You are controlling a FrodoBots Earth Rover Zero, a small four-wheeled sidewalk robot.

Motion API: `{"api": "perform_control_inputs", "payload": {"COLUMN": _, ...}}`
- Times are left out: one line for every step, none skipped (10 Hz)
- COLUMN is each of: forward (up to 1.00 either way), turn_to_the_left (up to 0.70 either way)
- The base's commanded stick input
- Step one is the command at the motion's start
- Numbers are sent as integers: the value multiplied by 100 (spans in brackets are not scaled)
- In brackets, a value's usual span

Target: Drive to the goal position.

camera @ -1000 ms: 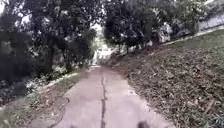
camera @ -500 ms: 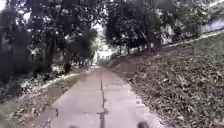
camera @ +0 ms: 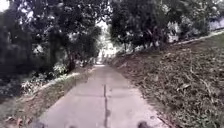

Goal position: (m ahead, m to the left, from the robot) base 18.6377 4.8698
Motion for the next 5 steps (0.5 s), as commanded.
{"api": "perform_control_inputs", "payload": {"forward": 85, "turn_to_the_left": 0}}
{"api": "perform_control_inputs", "payload": {"forward": 85, "turn_to_the_left": 0}}
{"api": "perform_control_inputs", "payload": {"forward": 85, "turn_to_the_left": 0}}
{"api": "perform_control_inputs", "payload": {"forward": 85, "turn_to_the_left": 0}}
{"api": "perform_control_inputs", "payload": {"forward": 85, "turn_to_the_left": 0}}
